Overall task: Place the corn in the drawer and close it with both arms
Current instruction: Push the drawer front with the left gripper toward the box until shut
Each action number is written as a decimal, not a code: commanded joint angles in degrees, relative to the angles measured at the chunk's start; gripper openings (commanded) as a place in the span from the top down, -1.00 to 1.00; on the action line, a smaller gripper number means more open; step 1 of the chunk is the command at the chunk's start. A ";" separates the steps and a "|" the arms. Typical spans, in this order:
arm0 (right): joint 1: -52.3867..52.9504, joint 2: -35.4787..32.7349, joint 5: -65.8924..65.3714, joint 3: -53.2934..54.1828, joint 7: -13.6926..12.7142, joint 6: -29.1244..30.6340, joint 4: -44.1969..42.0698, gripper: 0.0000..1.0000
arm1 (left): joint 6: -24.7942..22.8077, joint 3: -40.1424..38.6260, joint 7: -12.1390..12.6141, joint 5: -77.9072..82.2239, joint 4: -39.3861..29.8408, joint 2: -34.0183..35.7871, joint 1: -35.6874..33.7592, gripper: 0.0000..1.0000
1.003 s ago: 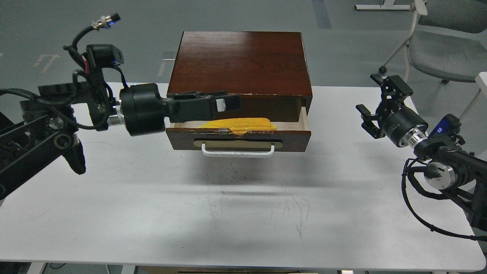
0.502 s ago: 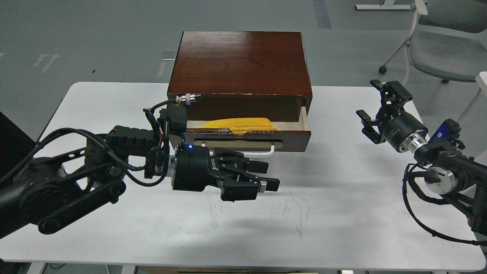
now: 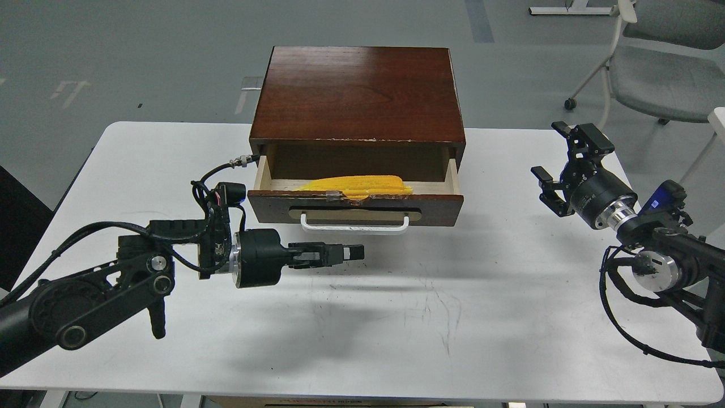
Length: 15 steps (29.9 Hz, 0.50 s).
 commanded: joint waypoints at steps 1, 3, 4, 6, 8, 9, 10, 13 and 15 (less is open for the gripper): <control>-0.25 -0.08 0.00 -0.01 0.00 -0.02 0.00 -1.00 | -0.01 -0.18 0.01 -0.95 2.93 -0.27 0.00 1.00; -0.33 -0.08 0.00 -0.01 0.00 -0.02 0.00 -1.00 | -0.01 -0.18 -0.08 -1.22 3.46 -0.18 0.00 1.00; -0.42 -0.08 0.00 -0.10 0.00 -0.02 0.00 -1.00 | -0.01 -0.18 -0.08 -1.65 3.46 -0.18 0.00 1.00; -0.42 0.01 0.00 -0.10 0.00 -0.02 0.00 -1.00 | -0.01 -0.18 -0.08 -2.10 3.46 -0.18 0.00 1.00; -0.60 0.10 0.00 -0.01 0.00 -0.02 0.00 -1.00 | -0.01 -0.27 0.01 -2.45 3.55 -0.09 0.00 1.00; -0.60 0.10 0.00 -0.01 0.00 -0.02 0.00 -1.00 | -0.01 -0.35 0.01 -2.45 3.64 -0.09 0.00 1.00; -0.60 0.10 0.00 -0.01 0.00 -0.02 0.00 -1.00 | -0.01 -0.44 -0.08 -2.45 3.64 -0.09 -0.08 1.00; -0.69 0.10 0.00 -0.10 0.00 -0.02 0.00 -1.00 | -0.01 -0.62 -0.08 -2.54 3.64 -0.09 -0.08 1.00; -0.86 0.10 0.00 -0.18 0.00 -0.02 0.00 -1.00 | -0.01 -0.71 0.01 -2.54 3.72 -0.09 -0.08 1.00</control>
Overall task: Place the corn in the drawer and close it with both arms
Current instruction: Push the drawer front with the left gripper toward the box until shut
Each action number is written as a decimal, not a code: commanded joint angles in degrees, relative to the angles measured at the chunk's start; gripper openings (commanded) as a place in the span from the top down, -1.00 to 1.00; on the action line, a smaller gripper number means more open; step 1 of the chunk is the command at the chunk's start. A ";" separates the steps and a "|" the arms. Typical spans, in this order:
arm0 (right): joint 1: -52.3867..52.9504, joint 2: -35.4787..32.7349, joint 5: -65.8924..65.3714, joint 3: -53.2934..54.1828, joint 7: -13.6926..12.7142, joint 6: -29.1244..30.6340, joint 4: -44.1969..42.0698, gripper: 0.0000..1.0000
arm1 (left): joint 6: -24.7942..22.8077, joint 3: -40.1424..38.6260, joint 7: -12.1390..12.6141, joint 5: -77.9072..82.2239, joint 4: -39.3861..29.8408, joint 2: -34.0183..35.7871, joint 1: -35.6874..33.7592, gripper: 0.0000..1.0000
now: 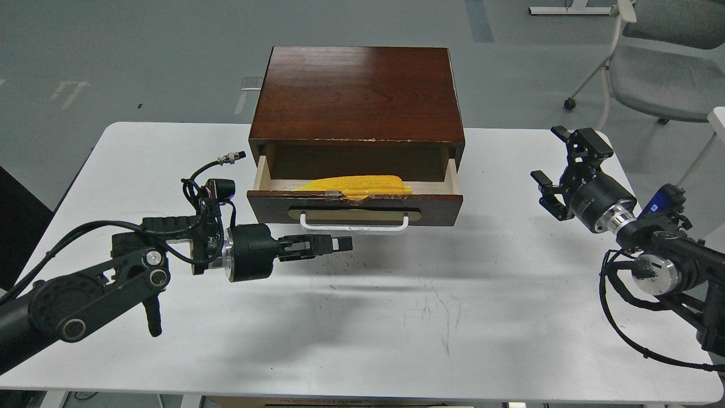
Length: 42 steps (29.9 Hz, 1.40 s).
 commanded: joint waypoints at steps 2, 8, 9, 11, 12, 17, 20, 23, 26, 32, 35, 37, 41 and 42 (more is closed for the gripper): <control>-0.28 0.01 0.00 -0.21 0.00 0.00 0.00 -1.00 | -0.01 -0.32 -0.02 -0.02 0.09 0.00 -0.07 1.00; -0.46 -0.08 0.00 -0.21 0.00 0.00 0.00 -1.00 | -0.01 -0.41 -0.02 -0.02 0.88 -0.09 -0.59 1.00; -0.46 0.01 0.00 -0.21 0.00 0.00 0.09 -1.00 | -0.01 -0.41 -0.02 -0.02 0.97 -0.09 -0.68 1.00; -0.46 0.01 0.00 -0.21 0.00 -0.09 0.09 -1.00 | -0.01 -0.49 -0.02 -0.02 1.84 -0.18 -0.77 1.00; -0.46 0.01 0.00 -0.13 0.00 -0.09 0.09 -1.00 | -0.01 -0.49 0.06 -0.02 2.37 -0.18 -0.94 1.00; -0.55 -0.08 0.00 -0.21 0.00 -0.09 0.18 -1.00 | -0.01 -1.37 -0.02 -0.19 4.48 -0.26 -1.12 1.00; -0.64 -0.08 0.00 -0.21 0.00 -0.09 0.18 -1.00 | -0.01 -1.64 -0.11 -0.81 4.66 -0.26 -1.21 1.00; -0.99 0.01 0.00 -0.21 0.00 -0.17 0.26 -1.00 | -0.01 -1.72 -0.02 -0.90 4.84 -0.26 -1.30 1.00; -1.07 0.01 0.00 -0.21 0.00 -0.17 0.35 -1.00 | -0.01 -1.72 -0.11 -0.99 5.97 -0.26 -2.09 1.00; -1.43 -0.08 0.00 -0.21 0.00 -0.17 0.35 -1.00 | -0.01 -1.64 -0.11 -1.07 8.52 -2.02 -3.84 1.00; -1.60 -0.08 0.00 -0.21 0.00 -0.17 0.44 -1.00 | -0.01 -1.72 -0.11 -1.07 9.76 -2.55 -4.02 1.00; -1.69 -0.17 0.00 -0.21 0.00 -0.17 0.44 -1.00 | -0.01 -1.64 -0.11 -0.99 10.37 -2.72 -4.46 1.00; -1.78 -0.43 0.00 -0.21 0.00 -0.26 0.53 -1.00 | -0.01 -1.64 -0.11 -1.07 12.39 -4.04 -4.90 1.00; -1.78 -0.43 0.00 -0.21 0.00 -0.26 0.53 -1.00 | -0.01 -1.72 -0.20 -1.07 12.74 -4.13 -4.90 1.00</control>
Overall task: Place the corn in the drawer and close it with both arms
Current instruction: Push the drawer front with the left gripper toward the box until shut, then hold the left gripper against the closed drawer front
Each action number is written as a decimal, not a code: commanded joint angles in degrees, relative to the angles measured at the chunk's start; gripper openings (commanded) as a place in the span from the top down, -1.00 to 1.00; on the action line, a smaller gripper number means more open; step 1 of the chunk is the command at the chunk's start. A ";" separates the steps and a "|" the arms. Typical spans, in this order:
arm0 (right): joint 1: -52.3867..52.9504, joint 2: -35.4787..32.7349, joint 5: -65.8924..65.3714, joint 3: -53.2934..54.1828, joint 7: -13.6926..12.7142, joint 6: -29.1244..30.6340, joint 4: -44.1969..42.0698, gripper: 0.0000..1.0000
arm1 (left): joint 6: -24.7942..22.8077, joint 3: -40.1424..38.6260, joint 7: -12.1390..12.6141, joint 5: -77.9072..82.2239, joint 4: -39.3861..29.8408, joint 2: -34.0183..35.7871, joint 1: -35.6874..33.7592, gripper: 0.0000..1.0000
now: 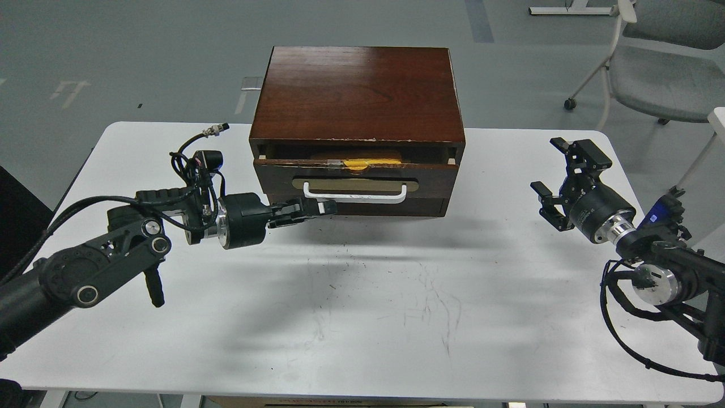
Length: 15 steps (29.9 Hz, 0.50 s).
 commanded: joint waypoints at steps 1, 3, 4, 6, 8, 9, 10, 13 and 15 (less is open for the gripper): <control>-0.13 -0.12 0.00 0.00 0.00 -0.09 0.00 -1.00 | 0.01 -0.07 -0.04 0.01 1.58 -0.64 -0.17 1.00; -0.30 -0.12 0.00 0.18 0.00 -0.09 0.00 -1.00 | 0.01 0.01 -0.13 0.01 2.37 -0.73 -0.87 1.00; -0.39 -0.21 0.00 0.18 0.00 0.00 0.00 -1.00 | 0.01 0.10 -0.13 0.01 2.81 -1.08 -1.22 1.00; -0.48 -0.21 0.00 0.18 0.00 0.00 0.00 -1.00 | 0.01 0.10 -0.22 0.01 3.69 -1.43 -1.40 1.00; -0.48 -0.21 0.00 0.18 0.00 -0.09 0.09 -1.00 | 0.01 0.01 -0.31 -0.16 4.48 -1.52 -1.48 1.00; -0.48 -0.21 0.00 0.18 0.00 -0.09 0.09 -1.00 | 0.01 0.01 -0.31 -0.34 4.66 -1.52 -1.48 1.00; -0.48 -0.21 0.00 0.18 0.00 -0.09 0.09 -1.00 | 0.01 0.01 -0.31 -0.86 5.01 -1.52 -1.75 1.00; -0.48 -0.21 0.00 0.18 0.00 -0.09 0.09 -1.00 | 0.01 0.28 -0.31 -2.01 5.71 -1.52 -2.45 1.00; -0.48 -0.21 0.00 0.18 0.00 -0.17 0.09 -1.00 | 0.01 0.19 -0.31 -2.18 6.33 -1.61 -2.63 1.00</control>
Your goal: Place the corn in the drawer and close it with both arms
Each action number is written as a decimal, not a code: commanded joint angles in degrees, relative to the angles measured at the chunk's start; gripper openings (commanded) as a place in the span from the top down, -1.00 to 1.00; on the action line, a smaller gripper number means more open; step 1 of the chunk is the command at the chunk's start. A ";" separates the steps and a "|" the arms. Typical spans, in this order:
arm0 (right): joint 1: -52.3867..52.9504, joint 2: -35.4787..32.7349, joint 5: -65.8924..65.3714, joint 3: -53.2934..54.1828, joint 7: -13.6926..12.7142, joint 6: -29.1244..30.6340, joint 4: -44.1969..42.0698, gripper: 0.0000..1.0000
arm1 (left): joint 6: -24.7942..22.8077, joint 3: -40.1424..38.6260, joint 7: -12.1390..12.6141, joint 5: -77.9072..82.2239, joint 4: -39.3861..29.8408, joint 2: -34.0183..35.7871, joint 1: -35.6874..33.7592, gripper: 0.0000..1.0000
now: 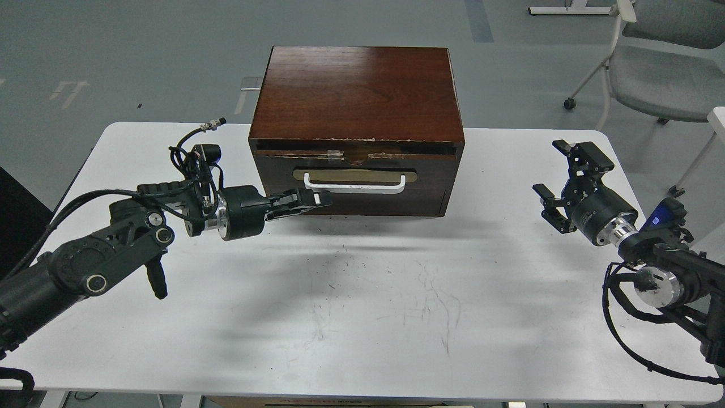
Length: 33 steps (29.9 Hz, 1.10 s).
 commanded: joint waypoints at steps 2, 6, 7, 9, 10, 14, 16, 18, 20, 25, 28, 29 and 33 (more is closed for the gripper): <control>-0.26 0.00 0.00 0.00 0.00 -0.10 0.00 -1.00 | 0.00 -0.09 0.01 -0.66 1.37 -0.10 -0.67 1.00; -0.35 0.00 0.00 0.00 0.00 -0.10 -0.09 -1.00 | 0.00 0.52 -0.08 -1.18 2.08 -0.45 -1.81 1.00; -0.44 0.00 0.00 0.00 0.00 -0.10 0.00 -1.00 | 0.00 0.52 -0.08 -1.36 2.25 -0.45 -1.81 1.00; -0.44 0.00 0.00 0.00 0.00 -0.10 0.00 -1.00 | 0.00 0.52 -0.08 -1.36 2.78 -0.63 -1.81 1.00; -0.53 0.00 0.00 0.00 0.00 -0.19 0.00 -1.00 | 0.00 0.52 -0.08 -1.36 2.87 -0.80 -1.81 1.00; -0.79 -0.17 0.00 0.09 0.00 -0.19 0.00 -1.00 | 0.00 0.52 -0.08 -1.36 3.04 -1.07 -1.90 1.00; -0.79 -0.17 0.00 0.09 0.00 -0.10 0.00 -1.00 | 0.00 0.52 -0.08 -1.45 2.96 -1.07 -1.90 1.00; -0.79 -0.17 0.00 0.09 0.00 -0.10 0.08 -1.00 | 0.00 0.61 -0.43 -1.80 2.43 -0.98 -1.99 1.00; -0.79 -0.17 0.00 0.09 0.00 -0.19 0.08 -1.00 | 0.00 0.61 -0.87 -2.50 1.82 -0.81 -1.81 1.00; -0.79 -0.17 0.00 0.17 0.00 -0.10 0.08 -1.00 | 0.00 0.61 -0.96 -3.91 -1.70 1.74 -1.11 1.00; -0.79 -0.26 0.00 0.35 0.00 -0.10 0.08 -1.00 | 0.00 0.79 -2.01 -6.54 -5.47 5.52 -0.50 0.97; -0.79 -0.26 0.09 0.44 0.00 -0.10 0.00 -1.00 | 0.00 0.61 -3.41 -9.07 -7.05 6.83 0.11 0.75; -0.79 -0.26 0.09 0.70 0.00 -0.19 -0.09 -1.00 | 0.00 0.08 -6.67 -21.44 -9.87 11.05 0.47 -0.99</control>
